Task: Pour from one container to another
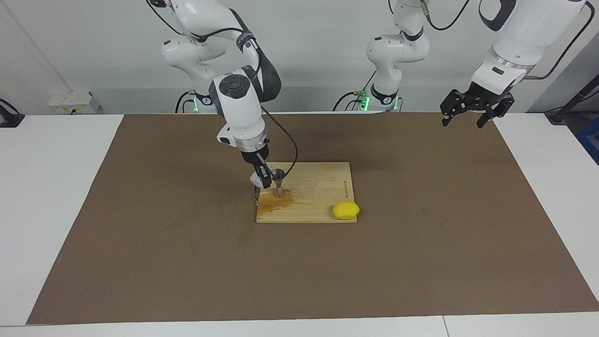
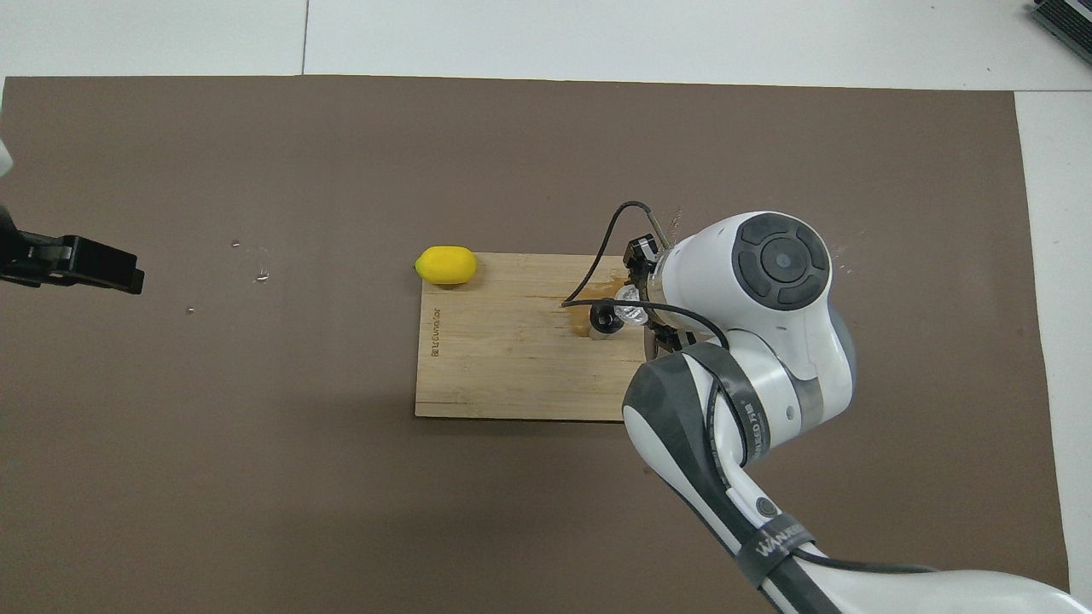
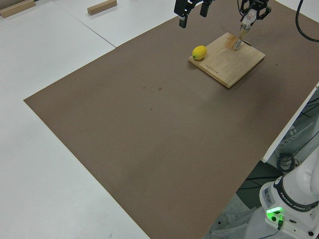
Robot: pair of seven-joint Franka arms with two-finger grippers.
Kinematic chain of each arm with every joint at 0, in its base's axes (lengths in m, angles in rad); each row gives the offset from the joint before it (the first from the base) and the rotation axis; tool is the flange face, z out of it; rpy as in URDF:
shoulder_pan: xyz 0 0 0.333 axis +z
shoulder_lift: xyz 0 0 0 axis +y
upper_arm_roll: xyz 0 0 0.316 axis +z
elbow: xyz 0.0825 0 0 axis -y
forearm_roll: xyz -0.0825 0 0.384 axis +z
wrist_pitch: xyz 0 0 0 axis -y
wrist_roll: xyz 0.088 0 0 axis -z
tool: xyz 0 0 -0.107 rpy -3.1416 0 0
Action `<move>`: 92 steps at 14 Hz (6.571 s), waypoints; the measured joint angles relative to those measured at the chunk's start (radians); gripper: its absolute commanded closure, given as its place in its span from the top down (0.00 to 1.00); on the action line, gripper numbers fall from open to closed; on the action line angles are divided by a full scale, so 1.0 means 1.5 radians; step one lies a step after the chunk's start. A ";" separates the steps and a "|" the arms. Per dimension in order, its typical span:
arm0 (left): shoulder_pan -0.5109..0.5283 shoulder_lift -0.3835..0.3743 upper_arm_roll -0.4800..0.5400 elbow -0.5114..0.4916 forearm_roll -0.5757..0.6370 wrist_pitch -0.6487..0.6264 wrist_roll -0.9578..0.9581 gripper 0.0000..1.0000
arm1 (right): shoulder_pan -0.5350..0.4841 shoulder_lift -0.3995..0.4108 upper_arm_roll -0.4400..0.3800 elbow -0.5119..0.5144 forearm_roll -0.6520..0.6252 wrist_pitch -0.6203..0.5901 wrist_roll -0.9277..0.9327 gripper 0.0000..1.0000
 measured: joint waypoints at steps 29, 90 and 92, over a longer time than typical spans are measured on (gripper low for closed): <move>0.000 0.000 0.000 0.000 0.000 0.000 0.000 1.00 | 0.013 -0.007 -0.003 -0.001 -0.001 0.001 0.040 0.00; 0.000 0.000 0.000 0.000 0.000 -0.001 0.000 1.00 | -0.296 -0.106 -0.005 0.245 -0.055 -0.472 -0.955 1.00; 0.000 0.000 0.000 0.000 0.000 -0.001 0.000 1.00 | -0.296 -0.110 -0.005 0.234 -0.055 -0.474 -0.956 1.00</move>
